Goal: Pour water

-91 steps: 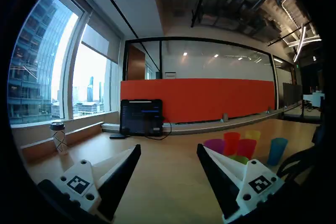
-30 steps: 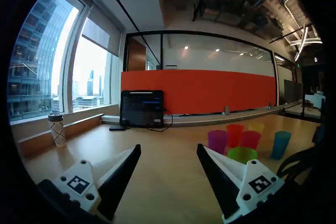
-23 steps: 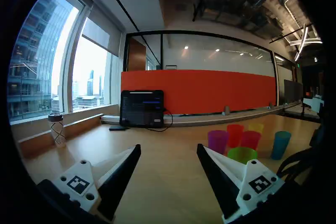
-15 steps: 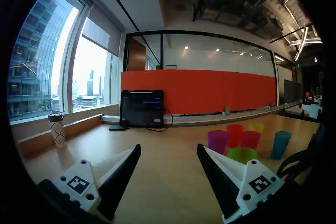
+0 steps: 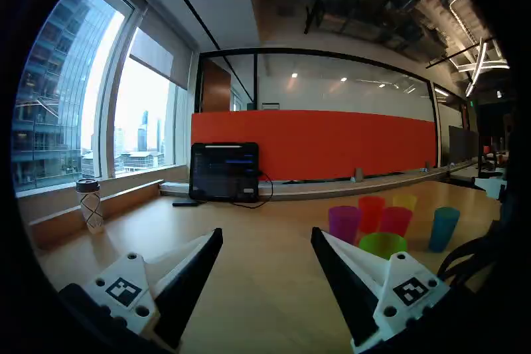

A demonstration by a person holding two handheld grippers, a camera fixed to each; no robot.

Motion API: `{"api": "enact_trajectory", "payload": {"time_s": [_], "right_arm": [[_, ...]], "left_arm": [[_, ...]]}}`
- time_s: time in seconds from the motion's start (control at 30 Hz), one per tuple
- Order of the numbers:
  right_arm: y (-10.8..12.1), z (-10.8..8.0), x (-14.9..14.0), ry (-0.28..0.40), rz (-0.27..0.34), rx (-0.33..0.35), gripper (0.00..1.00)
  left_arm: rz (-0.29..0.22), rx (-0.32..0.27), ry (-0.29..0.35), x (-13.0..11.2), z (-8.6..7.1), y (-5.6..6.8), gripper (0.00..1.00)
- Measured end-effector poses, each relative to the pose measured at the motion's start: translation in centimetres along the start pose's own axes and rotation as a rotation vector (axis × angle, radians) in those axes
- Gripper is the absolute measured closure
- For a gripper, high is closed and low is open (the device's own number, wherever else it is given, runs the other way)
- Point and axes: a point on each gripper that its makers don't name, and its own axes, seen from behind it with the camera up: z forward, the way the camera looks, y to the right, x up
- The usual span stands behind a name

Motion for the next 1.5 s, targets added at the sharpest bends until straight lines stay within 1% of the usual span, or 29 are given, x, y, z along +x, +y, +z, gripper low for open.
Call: {"api": "enact_trajectory", "payload": {"time_s": [0.2, 0.4, 0.8, 1.5], "right_arm": [[0.3, 0.0, 0.1, -0.001, 0.011, -0.002, 0.00], [0.8, -0.2, 0.1, 0.011, 0.039, -0.002, 0.00], [0.8, -0.4, 0.2, 0.009, 0.038, 0.010, 0.00], [1.1, -0.3, 0.2, 0.006, 0.038, 0.005, 0.00]], "left_arm": [[0.000, 0.000, 0.000, 0.0, 0.0, 0.0, 0.01], [0.000, 0.000, 0.000, 0.0, 0.0, -0.1, 0.01], [0.000, 0.000, 0.000, 0.0, 0.0, -0.1, 0.01], [0.000, 0.000, 0.000, 0.0, 0.0, 0.0, 0.01]]}}
